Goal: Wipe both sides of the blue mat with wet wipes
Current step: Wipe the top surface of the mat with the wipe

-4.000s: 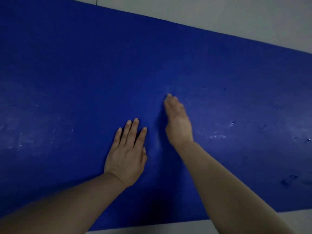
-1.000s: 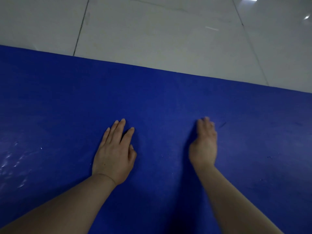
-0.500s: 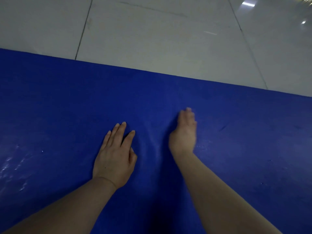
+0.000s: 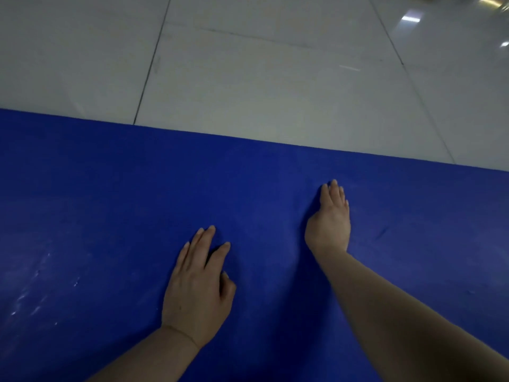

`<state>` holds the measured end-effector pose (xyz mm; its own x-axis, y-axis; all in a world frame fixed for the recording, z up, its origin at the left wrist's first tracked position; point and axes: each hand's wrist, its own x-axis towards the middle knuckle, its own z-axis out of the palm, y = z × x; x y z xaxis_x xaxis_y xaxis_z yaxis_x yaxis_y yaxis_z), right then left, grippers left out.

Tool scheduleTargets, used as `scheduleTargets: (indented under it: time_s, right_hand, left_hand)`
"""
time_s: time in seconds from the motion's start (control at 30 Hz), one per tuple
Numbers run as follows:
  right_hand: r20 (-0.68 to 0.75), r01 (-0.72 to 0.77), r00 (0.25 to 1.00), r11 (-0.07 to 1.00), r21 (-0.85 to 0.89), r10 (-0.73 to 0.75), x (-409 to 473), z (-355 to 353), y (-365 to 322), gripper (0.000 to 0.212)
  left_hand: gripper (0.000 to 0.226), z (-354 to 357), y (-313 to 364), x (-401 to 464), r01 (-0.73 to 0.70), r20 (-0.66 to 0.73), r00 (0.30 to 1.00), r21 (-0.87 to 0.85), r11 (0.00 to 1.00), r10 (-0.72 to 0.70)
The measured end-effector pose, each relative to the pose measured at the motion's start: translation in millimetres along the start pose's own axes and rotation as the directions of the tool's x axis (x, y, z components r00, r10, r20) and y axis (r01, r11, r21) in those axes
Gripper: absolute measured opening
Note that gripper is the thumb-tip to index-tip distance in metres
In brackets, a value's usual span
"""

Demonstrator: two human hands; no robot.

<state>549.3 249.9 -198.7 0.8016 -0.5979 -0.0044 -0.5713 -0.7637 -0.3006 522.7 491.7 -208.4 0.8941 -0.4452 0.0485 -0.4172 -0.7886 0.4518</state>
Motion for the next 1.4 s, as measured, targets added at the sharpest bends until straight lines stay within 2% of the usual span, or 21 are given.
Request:
scheduleTargets:
  time_s: [0.1,0.3,0.37,0.43,0.5,0.57,0.6,0.63,0.7,0.77,0.8,0.83,0.9,0.97,1.03,1.1,1.17,1.2,1.23,1.3,1.4]
  right_hand:
    - [0.01,-0.02,1.0,1.0,-0.01,0.02,2,0,6,0.068]
    - [-0.042,-0.054,0.997,0.991,0.12,0.059,-1,2,6,0.07]
    - [-0.082,-0.073,0.993,0.991,0.114,0.082,0,4,7,0.069]
    - [-0.057,-0.057,0.996,0.996,0.074,0.061,5,5,-2,0.069]
    - [0.028,0.15,0.988,0.987,0.052,-0.152,6,10,-33,0.072]
    - [0.051,0.504,0.86,0.86,0.075,-0.508,2,23,-62,0.071]
    - [0.073,0.592,0.797,0.8,0.099,-0.6,3,27,-66,0.069]
    - [0.078,0.611,0.783,0.787,0.086,-0.617,11,27,-62,0.07]
    - [0.055,0.466,0.884,0.885,-0.014,-0.465,37,13,-30,0.078]
    - [-0.004,0.127,0.992,0.991,-0.047,-0.128,62,-8,7,0.077]
    - [-0.028,-0.014,1.0,0.998,-0.061,0.012,71,-14,15,0.076]
    - [-0.029,-0.076,0.997,0.994,-0.083,0.074,75,-15,9,0.075]
    - [0.048,0.072,0.997,0.991,-0.115,-0.067,66,-4,-27,0.075]
    - [0.172,0.354,0.923,0.934,-0.036,-0.343,51,11,-68,0.075]
    - [0.205,0.506,0.845,0.863,-0.007,-0.494,52,15,-83,0.076]
    - [0.152,0.449,0.889,0.889,-0.094,-0.433,75,8,-61,0.078]
    - [0.044,0.179,0.984,0.977,-0.116,-0.175,95,-4,-28,0.075]
    - [0.016,0.064,0.998,0.992,-0.11,-0.062,99,-8,-22,0.074]
    - [0.017,0.02,1.0,0.994,-0.108,-0.019,100,-7,-28,0.074]
    - [0.103,0.166,0.982,0.983,-0.077,-0.158,95,5,-62,0.073]
    - [0.212,0.492,0.846,0.87,0.039,-0.489,90,18,-106,0.075]
  left_hand:
    - [0.032,-2,5,32,0.026,-0.035,0.999,-0.01,1.0,-0.027]
    - [0.058,6,-1,81,0.011,0.042,0.999,0.179,0.984,-0.019]
    - [0.059,8,-2,81,0.0,0.052,0.999,0.2,0.98,-0.01]
    - [0.059,8,-2,84,-0.015,0.048,0.999,0.211,0.977,0.005]
    - [0.059,8,-3,87,-0.016,0.048,0.999,0.213,0.977,0.006]
    - [0.059,8,-3,87,-0.014,0.054,0.999,0.215,0.977,0.002]
    - [0.059,7,-3,87,-0.01,0.057,0.998,0.209,0.978,-0.002]
    - [0.058,6,-3,87,-0.008,0.057,0.998,0.203,0.979,-0.003]
    - [0.057,7,-3,88,-0.008,0.055,0.998,0.2,0.98,-0.003]
    - [0.057,8,-4,89,-0.012,0.056,0.998,0.201,0.98,0.001]
    - [0.057,8,-4,90,-0.014,0.054,0.999,0.201,0.979,0.003]
    - [0.057,9,-4,90,-0.014,0.055,0.998,0.201,0.979,0.002]
    - [0.058,8,-3,90,-0.014,0.065,0.998,0.202,0.979,0.001]
    - [0.058,6,-3,90,-0.013,0.074,0.997,0.207,0.978,-0.003]
    - [0.058,5,-2,91,-0.012,0.078,0.997,0.211,0.977,-0.005]
    - [0.057,6,-3,92,-0.015,0.07,0.998,0.205,0.979,0.001]
    - [0.056,6,-4,92,-0.017,0.066,0.998,0.198,0.98,0.004]
    - [0.056,7,-4,93,-0.017,0.069,0.998,0.198,0.98,0.004]
    - [0.057,7,-5,93,-0.016,0.075,0.997,0.201,0.979,0.001]
    - [0.057,7,-4,93,-0.015,0.086,0.996,0.215,0.977,-0.003]
    - [0.058,5,-4,94,-0.011,0.105,0.994,0.229,0.973,-0.013]
